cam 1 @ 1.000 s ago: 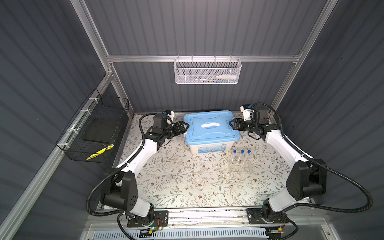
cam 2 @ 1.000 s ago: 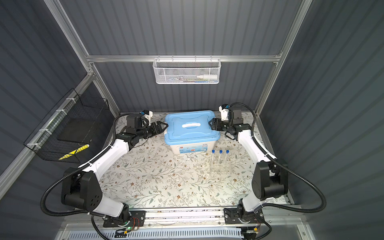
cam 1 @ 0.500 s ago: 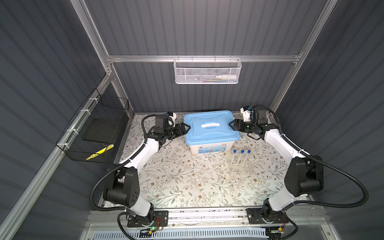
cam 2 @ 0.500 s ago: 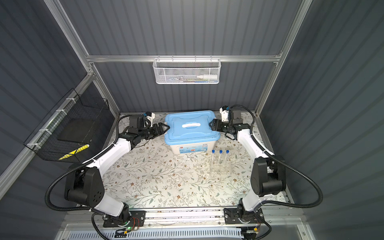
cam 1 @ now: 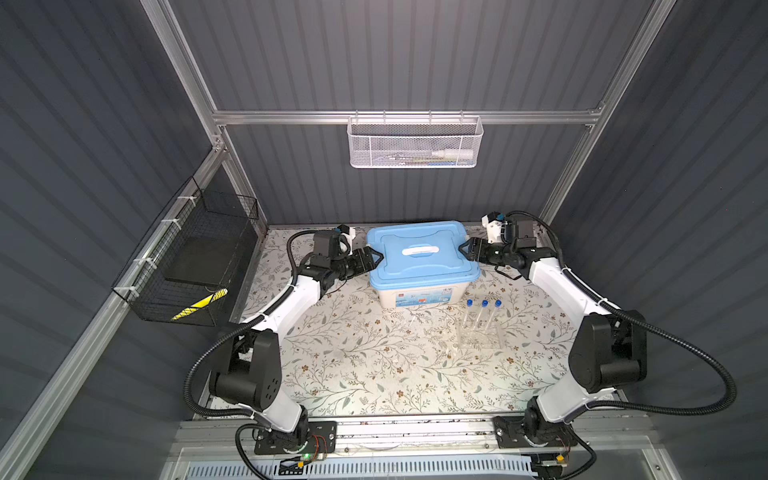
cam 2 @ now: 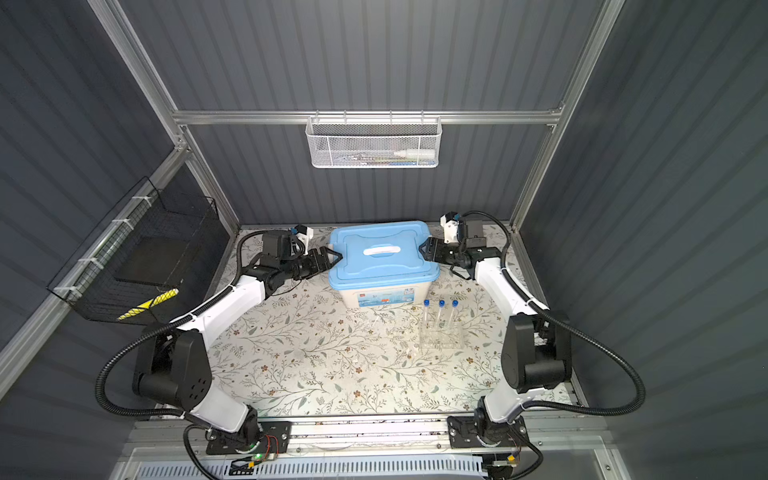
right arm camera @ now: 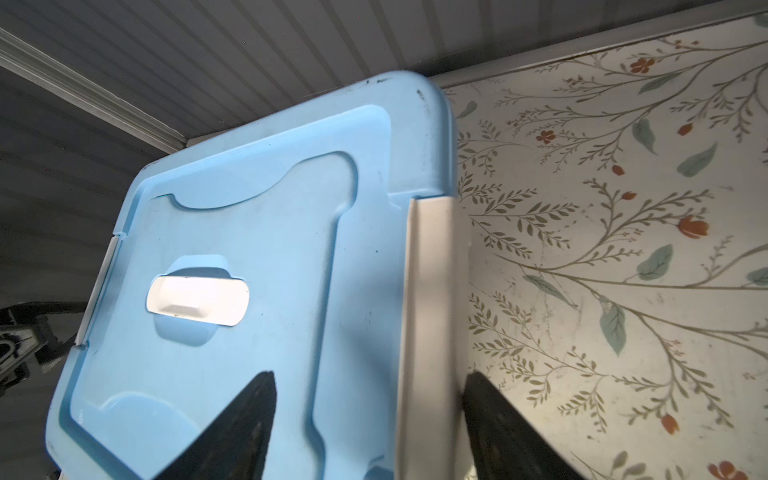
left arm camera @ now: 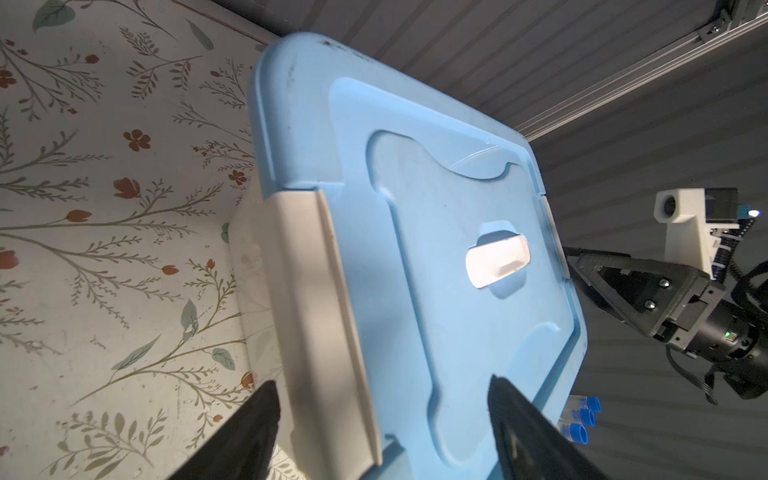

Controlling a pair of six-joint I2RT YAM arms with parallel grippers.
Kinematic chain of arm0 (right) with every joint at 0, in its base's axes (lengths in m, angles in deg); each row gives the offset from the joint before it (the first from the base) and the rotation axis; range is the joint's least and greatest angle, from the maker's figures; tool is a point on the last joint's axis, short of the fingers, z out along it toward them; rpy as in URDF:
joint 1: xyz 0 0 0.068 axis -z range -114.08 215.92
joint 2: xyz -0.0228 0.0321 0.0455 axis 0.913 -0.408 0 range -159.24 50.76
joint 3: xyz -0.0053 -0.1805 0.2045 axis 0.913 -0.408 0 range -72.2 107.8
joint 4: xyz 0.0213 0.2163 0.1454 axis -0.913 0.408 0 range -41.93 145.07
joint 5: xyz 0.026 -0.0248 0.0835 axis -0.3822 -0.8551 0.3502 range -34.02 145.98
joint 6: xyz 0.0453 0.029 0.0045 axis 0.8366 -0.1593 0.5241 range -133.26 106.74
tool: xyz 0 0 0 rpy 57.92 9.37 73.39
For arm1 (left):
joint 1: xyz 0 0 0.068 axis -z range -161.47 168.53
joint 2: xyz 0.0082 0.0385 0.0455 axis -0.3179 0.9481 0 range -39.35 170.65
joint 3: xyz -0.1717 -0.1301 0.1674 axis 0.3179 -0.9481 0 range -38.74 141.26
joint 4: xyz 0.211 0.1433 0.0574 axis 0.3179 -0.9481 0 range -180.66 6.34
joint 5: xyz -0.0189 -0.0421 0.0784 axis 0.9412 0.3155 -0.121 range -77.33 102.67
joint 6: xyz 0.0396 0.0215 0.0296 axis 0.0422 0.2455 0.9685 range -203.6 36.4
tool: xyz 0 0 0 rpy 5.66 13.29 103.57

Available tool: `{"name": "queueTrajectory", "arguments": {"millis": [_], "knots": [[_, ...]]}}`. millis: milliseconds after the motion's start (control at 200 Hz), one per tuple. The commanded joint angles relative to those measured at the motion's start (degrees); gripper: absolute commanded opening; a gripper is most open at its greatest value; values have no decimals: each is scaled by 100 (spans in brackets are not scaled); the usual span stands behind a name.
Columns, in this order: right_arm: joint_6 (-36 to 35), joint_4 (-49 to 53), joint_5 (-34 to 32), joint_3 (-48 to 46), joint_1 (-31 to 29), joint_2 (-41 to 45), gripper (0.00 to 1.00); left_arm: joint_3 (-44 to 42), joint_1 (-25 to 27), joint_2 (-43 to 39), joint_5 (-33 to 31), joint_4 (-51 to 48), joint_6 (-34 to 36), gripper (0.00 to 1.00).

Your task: Organize the chemistry lab equipment

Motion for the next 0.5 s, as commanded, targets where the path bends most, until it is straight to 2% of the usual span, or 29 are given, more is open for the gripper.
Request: {"name": "queueTrajectory", "arguments": {"millis": [0,495], "knots": [[93,-54,405,122,-152,4,73,29,39,89,143,75,36,81],[194,-74,480,183,-273,40,72,50,56,185,178,190,-16,81]]}}
